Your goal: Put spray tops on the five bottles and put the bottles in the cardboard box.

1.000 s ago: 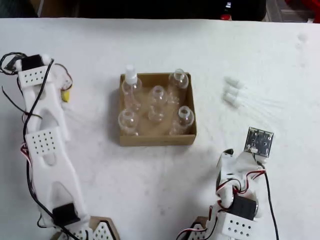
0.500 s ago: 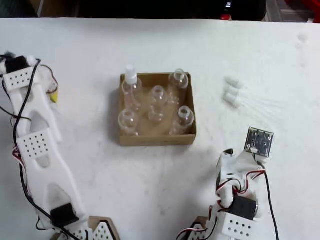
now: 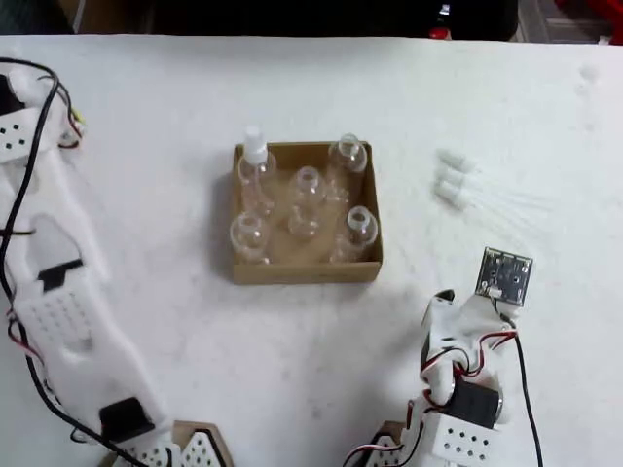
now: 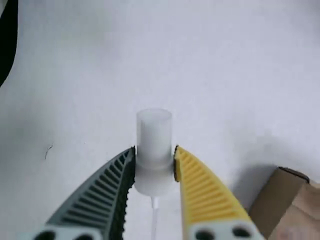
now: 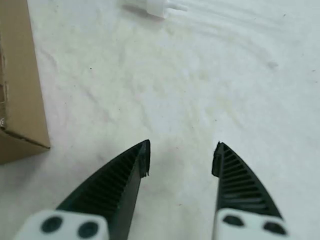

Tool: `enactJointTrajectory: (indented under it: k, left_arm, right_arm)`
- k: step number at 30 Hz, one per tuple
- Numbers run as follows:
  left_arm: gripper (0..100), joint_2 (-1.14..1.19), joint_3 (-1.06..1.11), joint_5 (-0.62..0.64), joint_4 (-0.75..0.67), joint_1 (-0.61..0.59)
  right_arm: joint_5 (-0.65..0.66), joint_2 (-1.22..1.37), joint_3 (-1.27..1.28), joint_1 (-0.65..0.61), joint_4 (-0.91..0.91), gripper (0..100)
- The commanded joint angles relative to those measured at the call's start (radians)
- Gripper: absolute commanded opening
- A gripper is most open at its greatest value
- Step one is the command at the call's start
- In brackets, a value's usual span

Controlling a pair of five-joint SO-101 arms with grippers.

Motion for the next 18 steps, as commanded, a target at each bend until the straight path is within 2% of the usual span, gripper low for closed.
enactJointTrajectory:
  k: [1,8,18]
  left_arm:
    - [2,-0.367,0.308,-0.049,0.014,0.068]
    - [2,-0.777,0.666,-0.049,-0.120,0.139]
    - [2,-1.145,1.086,-0.055,-0.313,0.236]
  right_arm:
    - [-0.002,-0.004,0.008,0.001,0.008,18.4]
    - [-0.002,-0.004,0.008,0.007,0.008,18.4]
    - [-0.002,-0.004,0.008,0.019,0.008,18.4]
